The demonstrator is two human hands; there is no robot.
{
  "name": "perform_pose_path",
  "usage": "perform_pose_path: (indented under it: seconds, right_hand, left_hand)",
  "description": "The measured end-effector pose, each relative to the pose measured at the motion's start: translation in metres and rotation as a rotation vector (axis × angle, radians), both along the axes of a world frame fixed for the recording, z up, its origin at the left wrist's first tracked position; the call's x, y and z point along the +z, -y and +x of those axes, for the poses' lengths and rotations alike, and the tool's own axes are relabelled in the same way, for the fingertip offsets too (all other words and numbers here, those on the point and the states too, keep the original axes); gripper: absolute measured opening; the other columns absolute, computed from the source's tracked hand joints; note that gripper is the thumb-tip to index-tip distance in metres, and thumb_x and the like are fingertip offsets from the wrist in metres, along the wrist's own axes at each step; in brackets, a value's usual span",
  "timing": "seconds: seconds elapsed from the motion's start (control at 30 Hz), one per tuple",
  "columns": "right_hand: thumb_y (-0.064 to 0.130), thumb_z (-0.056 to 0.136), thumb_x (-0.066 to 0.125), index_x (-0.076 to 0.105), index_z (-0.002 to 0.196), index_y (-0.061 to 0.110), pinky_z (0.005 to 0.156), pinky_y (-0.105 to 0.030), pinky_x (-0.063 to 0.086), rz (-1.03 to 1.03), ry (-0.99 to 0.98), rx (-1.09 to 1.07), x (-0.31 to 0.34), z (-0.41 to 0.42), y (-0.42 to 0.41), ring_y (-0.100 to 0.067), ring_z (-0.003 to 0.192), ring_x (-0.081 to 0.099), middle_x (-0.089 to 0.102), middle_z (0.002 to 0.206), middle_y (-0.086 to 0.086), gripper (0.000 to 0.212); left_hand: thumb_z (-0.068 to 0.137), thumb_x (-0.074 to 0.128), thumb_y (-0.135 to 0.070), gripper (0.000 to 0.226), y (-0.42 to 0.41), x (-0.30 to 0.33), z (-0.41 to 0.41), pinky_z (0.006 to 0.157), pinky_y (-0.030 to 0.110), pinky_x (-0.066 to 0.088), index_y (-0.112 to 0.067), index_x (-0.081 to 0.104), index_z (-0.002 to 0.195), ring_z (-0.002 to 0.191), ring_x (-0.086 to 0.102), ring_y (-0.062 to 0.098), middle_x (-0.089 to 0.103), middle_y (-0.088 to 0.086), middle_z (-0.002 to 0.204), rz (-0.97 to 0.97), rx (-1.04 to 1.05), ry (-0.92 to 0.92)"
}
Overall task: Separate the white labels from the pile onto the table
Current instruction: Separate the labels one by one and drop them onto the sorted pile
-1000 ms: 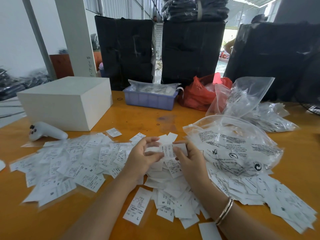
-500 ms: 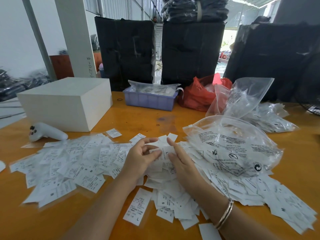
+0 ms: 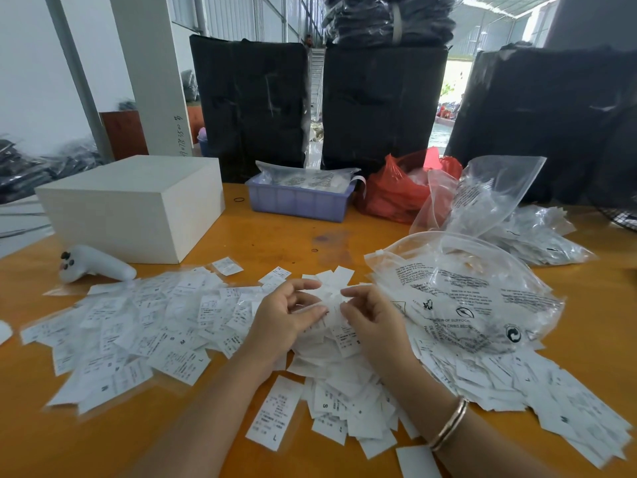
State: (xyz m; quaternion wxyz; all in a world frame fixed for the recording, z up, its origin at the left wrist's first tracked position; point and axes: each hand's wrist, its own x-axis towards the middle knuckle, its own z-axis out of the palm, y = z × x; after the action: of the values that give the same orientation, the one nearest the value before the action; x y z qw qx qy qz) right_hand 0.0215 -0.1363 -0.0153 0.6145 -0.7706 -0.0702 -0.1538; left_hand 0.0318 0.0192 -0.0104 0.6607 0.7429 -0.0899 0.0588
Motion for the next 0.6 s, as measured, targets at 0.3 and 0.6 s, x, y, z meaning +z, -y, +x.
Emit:
perform_pose_path:
  seconds: [0.3,0.6]
  right_hand:
    - [-0.003,0.087,0.054,0.072,0.099,0.025,0.069,-0.006,0.038,-0.241,0.058,0.118,0.005,-0.006,-0.004,0.006,0.080,0.054,0.062,0.091,0.012,0.036]
    - [-0.001,0.088,0.054,0.066,0.110,0.014,0.082,-0.029,0.049,-0.355,0.369,-0.237,0.036,0.007,0.017,-0.013,0.092,0.056,0.059,0.098,0.007,0.029]
  left_hand:
    - [0.082,0.073,-0.014,0.023,-0.001,-0.005,0.004,0.069,0.016,0.053,-0.033,0.067,0.093,0.082,0.069,0.005,0.071,-0.006,0.084,0.110,0.011,0.078]
    - [0.091,0.059,-0.014,0.015,-0.020,0.002,0.007,0.060,0.020,0.045,-0.019,0.064,0.104,0.077,0.060,0.009,0.068,-0.001,0.098,0.474,0.602,0.181]
